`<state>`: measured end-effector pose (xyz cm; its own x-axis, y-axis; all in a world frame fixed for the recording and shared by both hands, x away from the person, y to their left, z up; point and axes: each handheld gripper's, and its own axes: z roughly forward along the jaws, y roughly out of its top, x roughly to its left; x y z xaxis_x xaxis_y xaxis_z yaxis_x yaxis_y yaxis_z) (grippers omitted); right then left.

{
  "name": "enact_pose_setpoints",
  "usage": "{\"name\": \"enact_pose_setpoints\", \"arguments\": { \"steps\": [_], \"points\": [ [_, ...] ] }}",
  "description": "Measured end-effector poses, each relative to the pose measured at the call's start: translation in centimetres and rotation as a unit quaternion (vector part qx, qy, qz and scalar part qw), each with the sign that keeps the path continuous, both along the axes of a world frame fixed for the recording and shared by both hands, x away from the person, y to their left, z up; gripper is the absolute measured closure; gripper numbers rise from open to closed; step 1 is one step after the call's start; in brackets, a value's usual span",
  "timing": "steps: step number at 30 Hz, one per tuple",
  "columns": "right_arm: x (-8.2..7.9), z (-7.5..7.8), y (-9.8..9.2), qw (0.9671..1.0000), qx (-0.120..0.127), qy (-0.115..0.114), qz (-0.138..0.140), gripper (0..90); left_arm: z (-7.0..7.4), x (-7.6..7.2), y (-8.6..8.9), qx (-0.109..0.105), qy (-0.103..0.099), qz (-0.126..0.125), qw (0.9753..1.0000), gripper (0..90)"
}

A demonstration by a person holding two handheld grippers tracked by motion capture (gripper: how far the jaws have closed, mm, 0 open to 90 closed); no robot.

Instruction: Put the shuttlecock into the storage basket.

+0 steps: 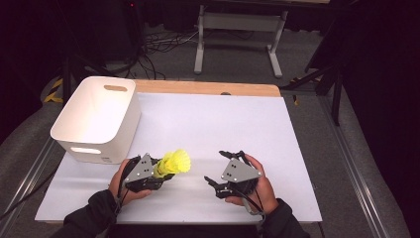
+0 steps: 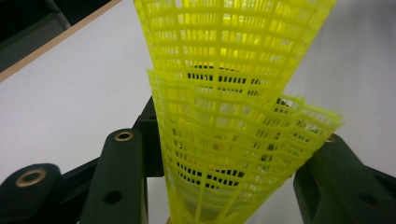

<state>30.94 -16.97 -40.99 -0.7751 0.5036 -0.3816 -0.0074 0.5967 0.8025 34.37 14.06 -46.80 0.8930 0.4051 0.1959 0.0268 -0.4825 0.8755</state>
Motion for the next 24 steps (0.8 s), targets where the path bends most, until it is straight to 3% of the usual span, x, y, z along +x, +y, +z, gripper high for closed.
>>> {"name": "enact_pose_setpoints", "arguments": {
  "steps": [7, 24],
  "points": [
    [-0.2, -1.0, -0.5, 0.9997, 0.012, -0.019, -0.015, 15.5, 0.2, -0.1, 0.4, -0.004, -0.001, 0.006, 1.0, 52.8],
    [-0.7, -2.7, -2.3, 0.9976, 0.045, -0.02, -0.049, 11.7, 1.1, -0.2, 1.5, -0.02, -0.014, 0.019, 0.9995, 52.9]
  ]
}}
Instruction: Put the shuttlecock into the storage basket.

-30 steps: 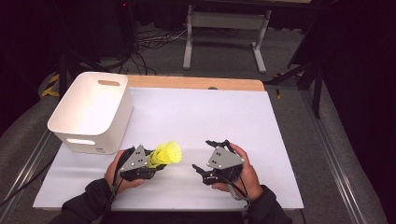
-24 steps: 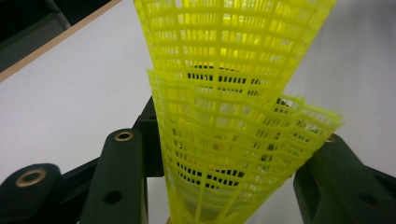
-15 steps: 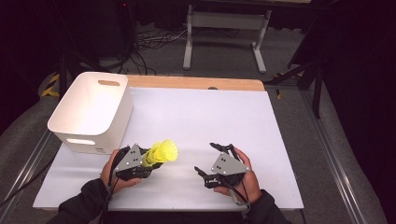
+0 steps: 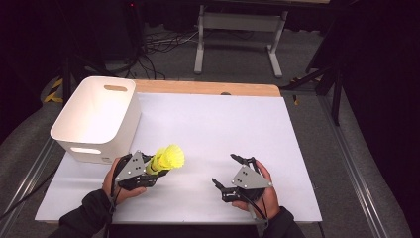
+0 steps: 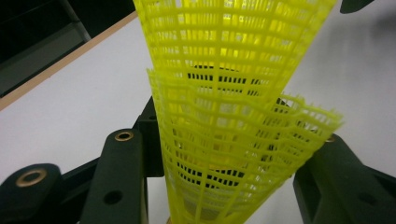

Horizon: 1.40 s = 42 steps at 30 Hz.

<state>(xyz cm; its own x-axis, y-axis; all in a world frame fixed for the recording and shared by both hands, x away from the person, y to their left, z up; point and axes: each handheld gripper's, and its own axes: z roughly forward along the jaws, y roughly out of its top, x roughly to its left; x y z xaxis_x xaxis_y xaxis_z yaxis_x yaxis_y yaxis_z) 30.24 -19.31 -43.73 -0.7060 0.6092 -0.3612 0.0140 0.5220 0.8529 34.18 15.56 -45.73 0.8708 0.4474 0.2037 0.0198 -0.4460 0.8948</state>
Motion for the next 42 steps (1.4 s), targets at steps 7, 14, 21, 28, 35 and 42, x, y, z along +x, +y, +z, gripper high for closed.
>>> {"name": "enact_pose_setpoints", "arguments": {
  "steps": [7, 14, 21, 28, 35, 42],
  "points": [
    [-0.1, -0.6, -0.7, 0.9999, 0.005, -0.001, -0.009, 10.8, 0.5, 0.0, 0.7, -0.014, -0.005, 0.008, 0.9999, 52.8],
    [-0.2, -1.2, -0.9, 0.9998, 0.011, 0.005, -0.017, 9.5, 1.0, -0.1, 1.4, -0.023, -0.008, 0.017, 0.9996, 53.0],
    [-0.1, -1.4, -0.8, 0.9998, 0.003, 0.0, -0.017, 9.6, 1.4, -0.1, 2.0, -0.034, -0.011, 0.023, 0.9991, 52.9],
    [-0.2, -1.5, -0.6, 0.9999, 0.003, 0.002, -0.013, 9.8, 1.7, -0.1, 2.3, -0.038, -0.015, 0.026, 0.9988, 52.8],
    [-0.1, -1.6, -0.6, 0.9999, 0.0, 0.003, -0.014, 9.8, 1.9, 0.0, 2.8, -0.041, -0.02, 0.032, 0.9985, 52.8],
    [0.0, -1.5, -0.6, 0.9999, 0.002, 0.003, -0.015, 10.1, 2.0, 0.0, 3.0, -0.042, -0.022, 0.034, 0.9983, 52.7]
  ]
}}
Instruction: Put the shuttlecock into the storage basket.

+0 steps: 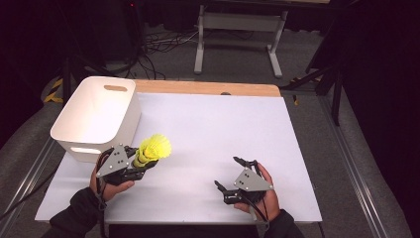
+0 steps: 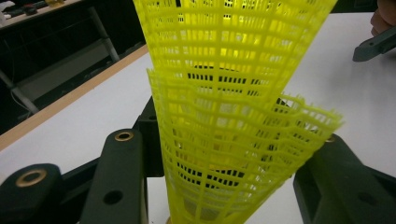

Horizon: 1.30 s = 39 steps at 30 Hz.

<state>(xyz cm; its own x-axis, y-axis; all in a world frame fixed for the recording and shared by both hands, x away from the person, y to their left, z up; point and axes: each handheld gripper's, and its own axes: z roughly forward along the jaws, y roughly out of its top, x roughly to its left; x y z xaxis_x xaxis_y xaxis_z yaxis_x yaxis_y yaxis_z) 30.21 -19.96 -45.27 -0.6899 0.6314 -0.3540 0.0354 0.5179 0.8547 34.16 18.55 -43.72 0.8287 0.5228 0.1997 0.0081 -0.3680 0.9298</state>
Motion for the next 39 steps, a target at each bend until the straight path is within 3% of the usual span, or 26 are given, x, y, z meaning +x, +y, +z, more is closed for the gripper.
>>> {"name": "enact_pose_setpoints", "arguments": {
  "steps": [39],
  "points": [
    [0.4, -0.5, 0.0, 0.9999, -0.011, -0.001, -0.011, 10.6, 1.3, 0.3, 2.2, -0.029, -0.012, 0.026, 0.9992, 51.9]
  ]
}}
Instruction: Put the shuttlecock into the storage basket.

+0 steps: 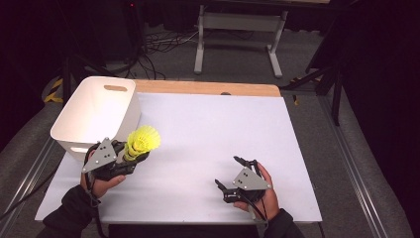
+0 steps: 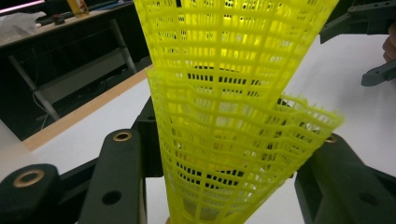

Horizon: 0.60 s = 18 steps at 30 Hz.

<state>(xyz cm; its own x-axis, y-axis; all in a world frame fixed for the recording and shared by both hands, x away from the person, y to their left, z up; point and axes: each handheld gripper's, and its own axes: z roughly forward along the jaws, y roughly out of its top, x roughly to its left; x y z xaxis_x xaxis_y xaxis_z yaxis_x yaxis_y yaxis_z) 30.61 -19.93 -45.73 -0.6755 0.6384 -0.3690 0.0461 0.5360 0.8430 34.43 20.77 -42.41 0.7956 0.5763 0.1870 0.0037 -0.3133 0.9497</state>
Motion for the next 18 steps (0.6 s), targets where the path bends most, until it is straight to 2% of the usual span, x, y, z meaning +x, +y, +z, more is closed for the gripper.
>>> {"name": "enact_pose_setpoints", "arguments": {
  "steps": [3, 11, 12, 16, 18],
  "points": [
    [0.03, 0.01, -0.04, 1.0, 0.001, 0.0, 0.0, 10.6, 0.09, -0.04, 0.18, -0.008, 0.0, 0.003, 1.0, 52.0],
    [0.07, 0.0, -0.06, 1.0, 0.002, 0.001, -0.001, 10.6, 0.39, -0.05, 0.69, -0.007, -0.003, 0.007, 0.9999, 52.0],
    [0.09, 0.0, -0.06, 1.0, 0.003, 0.002, -0.001, 10.6, 0.36, -0.04, 0.69, -0.013, -0.003, 0.007, 0.9999, 52.0],
    [0.11, 0.01, -0.06, 1.0, 0.004, 0.004, -0.001, 10.6, 0.49, 0.01, 0.93, -0.013, -0.003, 0.008, 0.9999, 52.1],
    [0.12, 0.1, -0.16, 0.9999, 0.011, 0.006, -0.003, 10.7, 0.52, 0.01, 1.01, -0.022, -0.001, 0.008, 0.9997, 52.2]
  ]
}}
